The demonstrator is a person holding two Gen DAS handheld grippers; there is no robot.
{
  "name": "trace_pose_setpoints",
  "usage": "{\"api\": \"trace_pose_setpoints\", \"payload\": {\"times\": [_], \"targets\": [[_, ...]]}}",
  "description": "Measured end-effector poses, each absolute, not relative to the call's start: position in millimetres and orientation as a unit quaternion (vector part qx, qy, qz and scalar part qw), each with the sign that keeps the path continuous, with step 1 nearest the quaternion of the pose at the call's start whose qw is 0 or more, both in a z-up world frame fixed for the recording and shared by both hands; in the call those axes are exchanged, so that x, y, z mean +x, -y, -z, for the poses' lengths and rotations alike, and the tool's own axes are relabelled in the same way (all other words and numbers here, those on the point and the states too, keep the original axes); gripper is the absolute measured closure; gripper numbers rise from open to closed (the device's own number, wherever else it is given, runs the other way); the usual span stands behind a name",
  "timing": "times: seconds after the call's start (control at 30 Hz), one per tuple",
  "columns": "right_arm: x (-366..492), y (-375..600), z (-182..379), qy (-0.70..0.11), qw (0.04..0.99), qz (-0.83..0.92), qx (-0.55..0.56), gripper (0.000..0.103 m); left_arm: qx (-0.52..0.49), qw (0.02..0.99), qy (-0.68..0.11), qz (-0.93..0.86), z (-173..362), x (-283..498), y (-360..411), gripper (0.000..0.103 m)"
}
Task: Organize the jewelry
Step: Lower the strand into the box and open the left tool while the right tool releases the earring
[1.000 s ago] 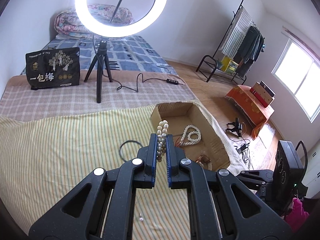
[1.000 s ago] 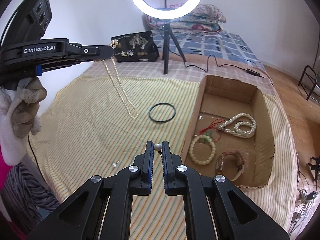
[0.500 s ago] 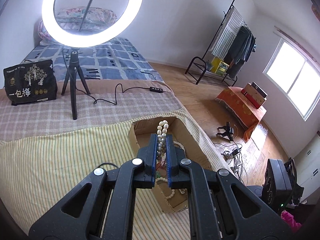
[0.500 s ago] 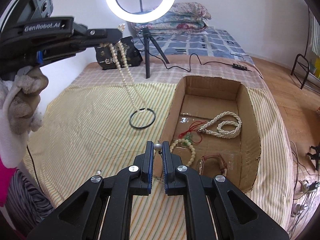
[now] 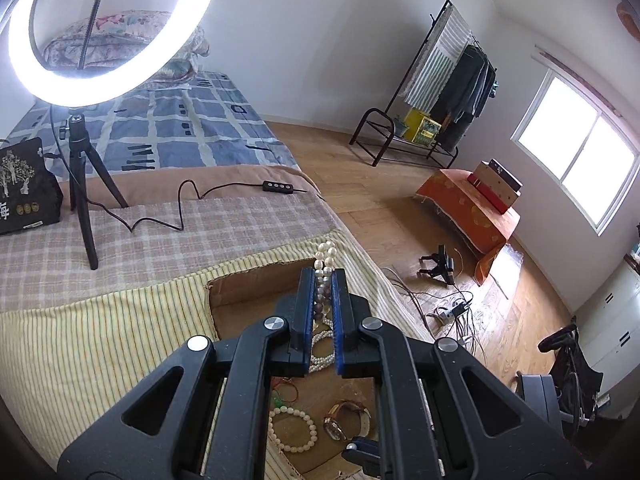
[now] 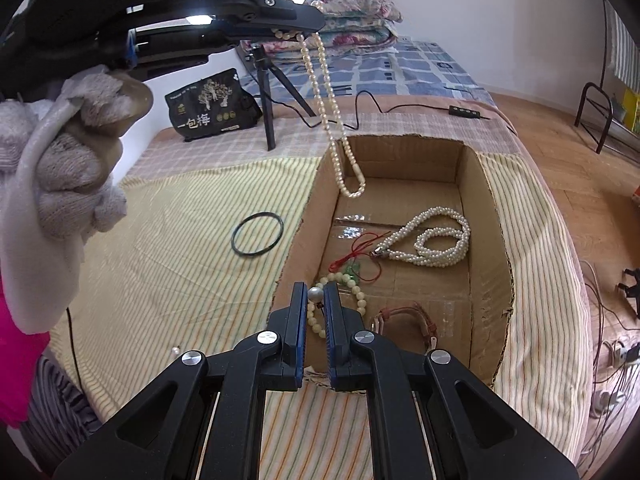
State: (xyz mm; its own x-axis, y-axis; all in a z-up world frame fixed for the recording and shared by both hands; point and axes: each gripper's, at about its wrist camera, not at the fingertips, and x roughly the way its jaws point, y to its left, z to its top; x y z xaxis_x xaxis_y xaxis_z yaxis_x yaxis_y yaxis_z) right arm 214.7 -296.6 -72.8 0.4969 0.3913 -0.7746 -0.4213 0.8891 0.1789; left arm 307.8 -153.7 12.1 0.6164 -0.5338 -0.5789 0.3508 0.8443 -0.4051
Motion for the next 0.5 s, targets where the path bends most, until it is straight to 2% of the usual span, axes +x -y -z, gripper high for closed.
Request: {"api": "trace_pose_setpoints", "payload": {"times": [0.5], "targets": [[227.0,308.6,88.0,-0.469,0.855,-0.223,-0.003,0.096,-0.075,0.881,-0.421,0.202,47.4,340.3,178.4,0.097]]}}
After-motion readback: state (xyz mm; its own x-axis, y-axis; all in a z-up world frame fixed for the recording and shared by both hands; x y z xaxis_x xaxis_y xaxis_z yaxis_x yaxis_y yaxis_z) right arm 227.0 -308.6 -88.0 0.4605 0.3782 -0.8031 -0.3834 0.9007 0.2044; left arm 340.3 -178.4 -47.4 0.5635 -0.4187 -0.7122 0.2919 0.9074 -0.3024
